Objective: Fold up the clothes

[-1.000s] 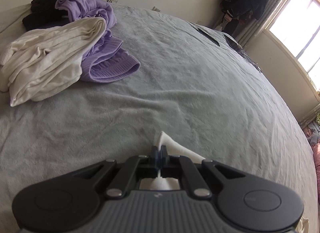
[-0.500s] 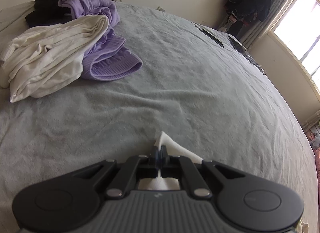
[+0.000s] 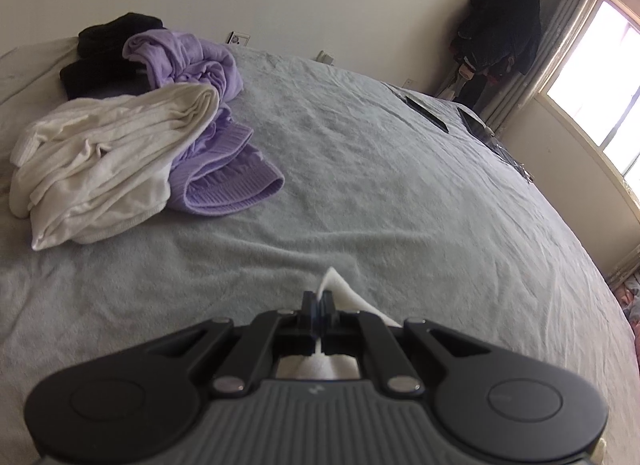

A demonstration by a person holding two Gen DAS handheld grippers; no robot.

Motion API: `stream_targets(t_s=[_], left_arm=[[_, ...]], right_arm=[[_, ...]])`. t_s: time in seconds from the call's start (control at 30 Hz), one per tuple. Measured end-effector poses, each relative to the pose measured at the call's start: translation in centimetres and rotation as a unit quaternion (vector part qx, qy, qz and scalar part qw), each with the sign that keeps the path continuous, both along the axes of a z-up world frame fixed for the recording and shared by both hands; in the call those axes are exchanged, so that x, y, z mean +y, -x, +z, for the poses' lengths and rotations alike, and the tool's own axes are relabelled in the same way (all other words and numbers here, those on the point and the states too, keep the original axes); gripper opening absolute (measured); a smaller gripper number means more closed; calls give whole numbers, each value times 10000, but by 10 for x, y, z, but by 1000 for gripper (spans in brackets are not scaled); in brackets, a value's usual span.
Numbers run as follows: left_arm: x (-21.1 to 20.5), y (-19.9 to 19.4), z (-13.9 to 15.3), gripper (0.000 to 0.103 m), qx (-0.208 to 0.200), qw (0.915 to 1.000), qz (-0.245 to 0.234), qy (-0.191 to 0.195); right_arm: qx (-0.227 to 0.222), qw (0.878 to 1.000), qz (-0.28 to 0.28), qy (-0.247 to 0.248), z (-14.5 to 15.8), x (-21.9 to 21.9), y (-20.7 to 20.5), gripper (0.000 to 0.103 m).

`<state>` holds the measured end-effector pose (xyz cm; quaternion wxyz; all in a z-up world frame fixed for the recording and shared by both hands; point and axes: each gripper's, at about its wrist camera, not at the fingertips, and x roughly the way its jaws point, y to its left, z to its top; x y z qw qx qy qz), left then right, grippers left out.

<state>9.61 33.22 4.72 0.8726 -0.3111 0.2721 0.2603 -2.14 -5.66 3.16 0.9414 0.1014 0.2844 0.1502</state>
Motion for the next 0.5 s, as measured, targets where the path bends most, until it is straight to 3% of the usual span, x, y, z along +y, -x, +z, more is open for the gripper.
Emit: stream_targets(t_s=[0.23,0.33,0.4,0.43,0.47,0.5], left_arm=[[11,-7,-7,1,88,9998,137,146],[5,-13,-10,1,220,9998,0,-35],[3,-16,-13,2,341,9994,-37,-83],[4,-17,-15,2,397,9992,-37,-64],[8,-16,-15,3,415,9991,34,25],[11,-14,-16,8,432,9990,109,101]], right_arm=[[319,9992,210,-106,-10,6,-4,9],[481,9982,338,-118,-14,12,-7,2],[495,9979,286,304,-24,22,-6,0],[377,9980,302,408,-24,25,-2,1],[335,9980,364,393,-21,25,2,11],[293,9979,425,379,-19,25,5,14]])
